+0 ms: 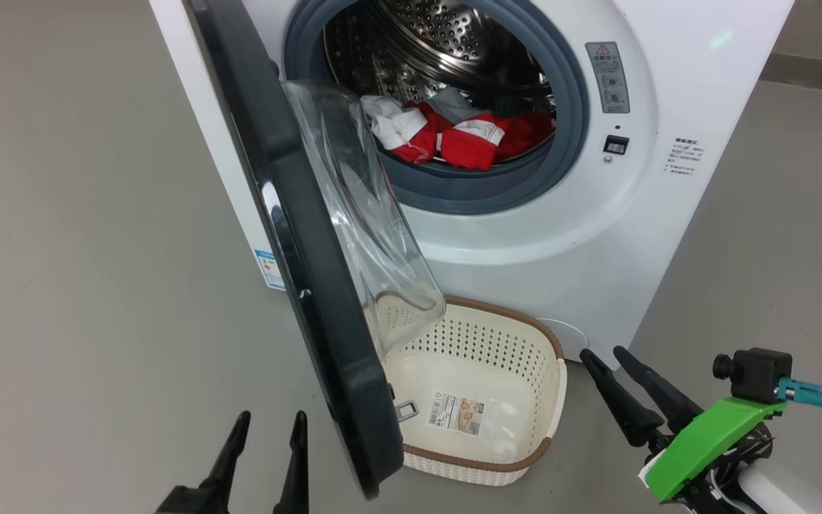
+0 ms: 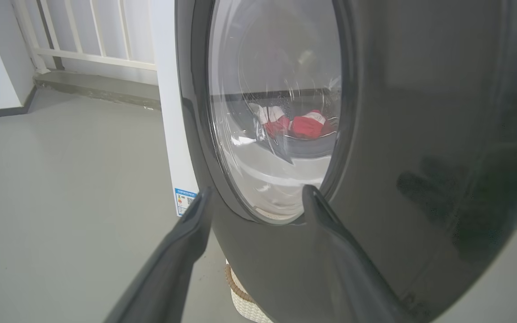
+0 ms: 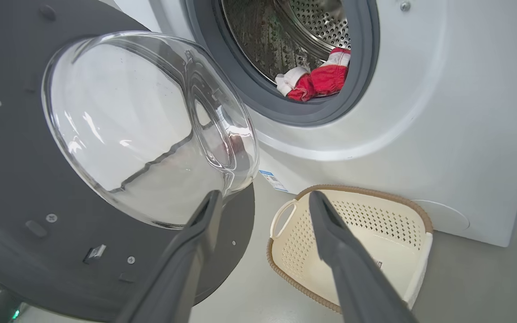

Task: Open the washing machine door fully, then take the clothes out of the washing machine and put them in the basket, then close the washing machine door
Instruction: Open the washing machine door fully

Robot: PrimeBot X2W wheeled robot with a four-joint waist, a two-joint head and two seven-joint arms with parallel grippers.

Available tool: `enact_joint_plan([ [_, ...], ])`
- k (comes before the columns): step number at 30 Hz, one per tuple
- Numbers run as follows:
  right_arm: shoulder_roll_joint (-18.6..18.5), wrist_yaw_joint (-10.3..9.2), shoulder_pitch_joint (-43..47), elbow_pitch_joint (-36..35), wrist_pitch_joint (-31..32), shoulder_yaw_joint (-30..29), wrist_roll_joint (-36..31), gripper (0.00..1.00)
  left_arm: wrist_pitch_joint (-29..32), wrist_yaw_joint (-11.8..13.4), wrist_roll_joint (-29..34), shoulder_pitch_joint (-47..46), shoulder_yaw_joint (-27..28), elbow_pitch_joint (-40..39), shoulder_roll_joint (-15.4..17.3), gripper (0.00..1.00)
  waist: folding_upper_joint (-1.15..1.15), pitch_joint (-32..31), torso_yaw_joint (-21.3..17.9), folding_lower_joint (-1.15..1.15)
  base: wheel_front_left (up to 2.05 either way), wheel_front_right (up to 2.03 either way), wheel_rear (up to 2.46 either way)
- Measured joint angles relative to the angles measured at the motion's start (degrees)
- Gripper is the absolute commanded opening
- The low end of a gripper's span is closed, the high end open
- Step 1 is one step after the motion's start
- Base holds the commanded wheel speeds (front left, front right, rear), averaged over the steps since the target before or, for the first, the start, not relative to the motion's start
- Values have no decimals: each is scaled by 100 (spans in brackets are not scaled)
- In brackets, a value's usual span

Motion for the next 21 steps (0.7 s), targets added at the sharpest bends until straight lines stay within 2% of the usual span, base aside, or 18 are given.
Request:
enact_joint_plan([
  [5, -81, 0, -112, 249, -315, 229, -477, 100, 0, 0, 0, 1, 35, 0, 0, 100, 0, -42, -7, 0, 0, 0, 0],
  [10, 130, 0, -29, 146, -318, -533, -1335, 100, 0, -1, 1, 2, 63, -4, 0, 100, 0, -52, -36, 0, 0, 0, 0],
  [15, 465, 0, 425, -43, -336, -1262, -2282, 100, 0, -11, 44, 4, 83, -5, 0, 100, 0, -56, -43, 0, 0, 0, 0],
  [21, 706, 0, 853, -170, -342, -1696, -3166, 100, 0, -56, 44, 4, 111, -4, 0, 100, 0, -65, -43, 0, 0, 0, 0],
])
